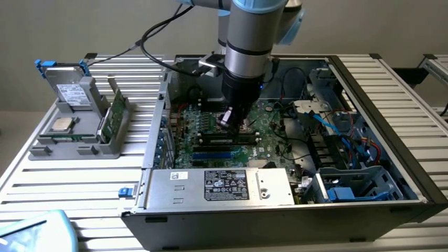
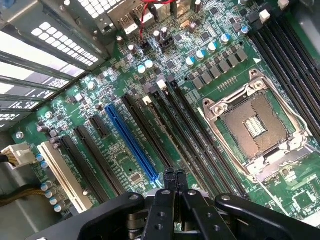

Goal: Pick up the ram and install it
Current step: 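Press down the ram until it locks into place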

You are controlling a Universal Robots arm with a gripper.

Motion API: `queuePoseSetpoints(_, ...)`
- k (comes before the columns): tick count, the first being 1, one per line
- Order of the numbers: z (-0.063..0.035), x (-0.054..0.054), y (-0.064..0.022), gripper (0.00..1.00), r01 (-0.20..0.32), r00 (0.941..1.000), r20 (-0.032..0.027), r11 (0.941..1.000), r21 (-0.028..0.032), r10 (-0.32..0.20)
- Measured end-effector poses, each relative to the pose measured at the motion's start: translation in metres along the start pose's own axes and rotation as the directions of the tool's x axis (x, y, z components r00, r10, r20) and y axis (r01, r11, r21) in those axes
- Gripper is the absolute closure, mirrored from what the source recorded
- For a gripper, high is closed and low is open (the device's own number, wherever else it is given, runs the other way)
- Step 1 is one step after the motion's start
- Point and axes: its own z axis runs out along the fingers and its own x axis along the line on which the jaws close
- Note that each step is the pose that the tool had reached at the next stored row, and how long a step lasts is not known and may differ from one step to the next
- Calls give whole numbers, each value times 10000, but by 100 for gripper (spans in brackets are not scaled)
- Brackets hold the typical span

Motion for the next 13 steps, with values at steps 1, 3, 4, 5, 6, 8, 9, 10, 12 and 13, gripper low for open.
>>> queuePoseSetpoints(1, -5, 0, 0, 89, -79, 10000, 16, 10000, 27, 79)
queuePoseSetpoints(3, -14, 1, 1, 89, -232, 9997, 47, 9997, 78, 232)
queuePoseSetpoints(4, -19, 1, 1, 89, -313, 9995, 64, 9995, 102, 313)
queuePoseSetpoints(5, -24, 1, 1, 89, -394, 9992, 80, 9991, 125, 393)
queuePoseSetpoints(6, -27, 1, 1, 89, -476, 9988, 96, 9988, 145, 475)
queuePoseSetpoints(8, -29, 1, 1, 89, -654, 9978, 119, 9977, 168, 652)
queuePoseSetpoints(9, -29, 1, 1, 89, -768, 9970, 123, 9969, 169, 766)
queuePoseSetpoints(10, -29, 1, 1, 89, -869, 9962, 123, 9961, 169, 867)
queuePoseSetpoints(12, -30, 2, 1, 89, -1101, 9939, 123, 9938, 167, 1099)
queuePoseSetpoints(13, -30, 2, 1, 89, -1211, 9926, 124, 9925, 164, 1209)
